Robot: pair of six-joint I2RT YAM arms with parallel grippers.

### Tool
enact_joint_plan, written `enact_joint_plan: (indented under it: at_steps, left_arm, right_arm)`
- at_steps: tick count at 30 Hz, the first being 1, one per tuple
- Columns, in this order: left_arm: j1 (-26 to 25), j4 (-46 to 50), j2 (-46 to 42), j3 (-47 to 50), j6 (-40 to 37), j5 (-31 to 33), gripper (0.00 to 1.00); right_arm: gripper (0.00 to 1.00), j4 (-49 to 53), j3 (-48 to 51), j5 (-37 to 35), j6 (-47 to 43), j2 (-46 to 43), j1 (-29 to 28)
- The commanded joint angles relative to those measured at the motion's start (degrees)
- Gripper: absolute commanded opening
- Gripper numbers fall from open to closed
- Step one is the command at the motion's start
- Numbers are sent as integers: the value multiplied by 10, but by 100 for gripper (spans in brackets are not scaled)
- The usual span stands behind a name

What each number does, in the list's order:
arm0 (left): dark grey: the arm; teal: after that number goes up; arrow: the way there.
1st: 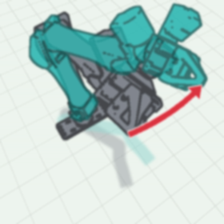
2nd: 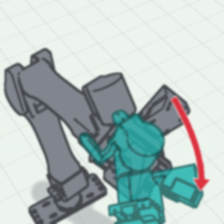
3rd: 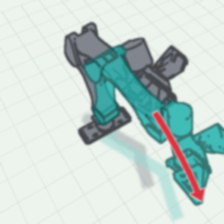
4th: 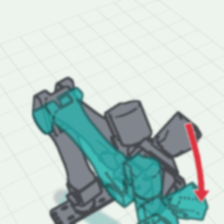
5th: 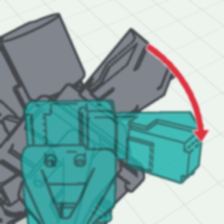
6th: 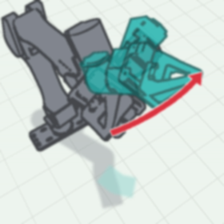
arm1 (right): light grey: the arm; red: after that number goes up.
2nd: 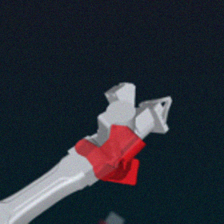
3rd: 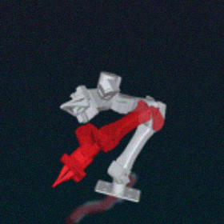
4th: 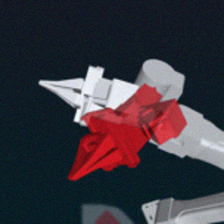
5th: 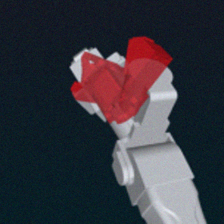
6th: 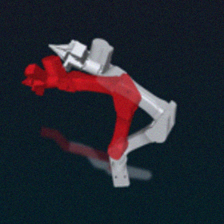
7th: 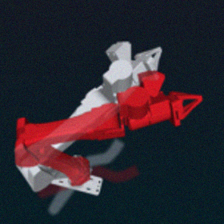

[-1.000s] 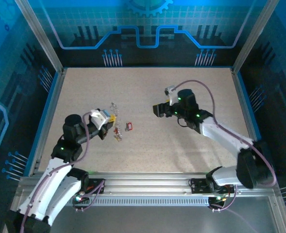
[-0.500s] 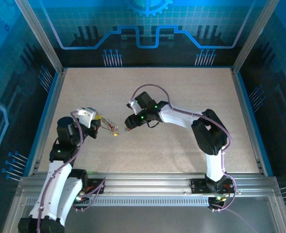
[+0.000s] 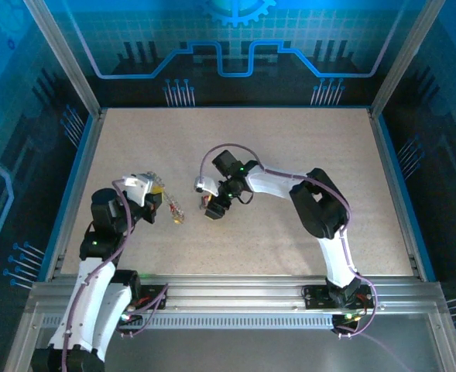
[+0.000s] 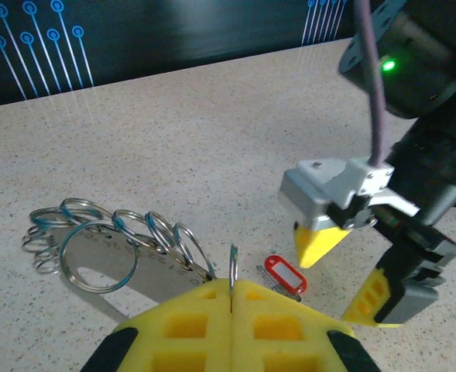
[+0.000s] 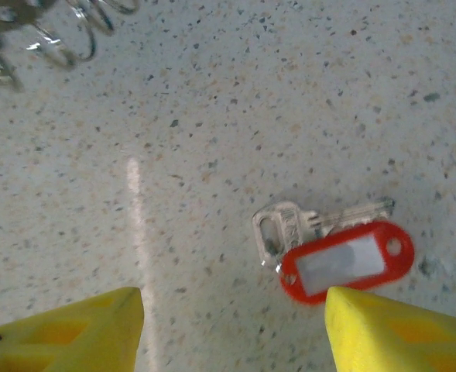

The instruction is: Put the keys on the keyring

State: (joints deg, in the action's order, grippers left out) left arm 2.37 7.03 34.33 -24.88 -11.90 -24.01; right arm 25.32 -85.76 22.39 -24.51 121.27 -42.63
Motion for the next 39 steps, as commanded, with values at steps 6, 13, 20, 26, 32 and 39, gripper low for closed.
enact_joint_plan:
  at_steps: [6,13,20,26,32,39]
  left_arm:
    - [6,-32,-11,7,13,-23,0]
    - [6,-35,-11,8,11,-22,0]
    - [6,-25,-14,4,6,-25,0]
    - [7,-24,-15,4,4,-24,0]
    - [7,-18,-18,1,1,-16,0]
    - [7,-11,-19,1,0,-12,0]
  right_arm:
    - [63,25,-45,-45,-60,44,-18]
    - [42,21,-30,-28,-73,37,-21]
    - [32,-22,21,-18,-83,4,-25]
    - [51,-89,74,-34,-100,-44,-22]
    - [57,-135,89,-30,-114,-52,-18]
    - [57,-134,65,-63,-139,-21,-36]
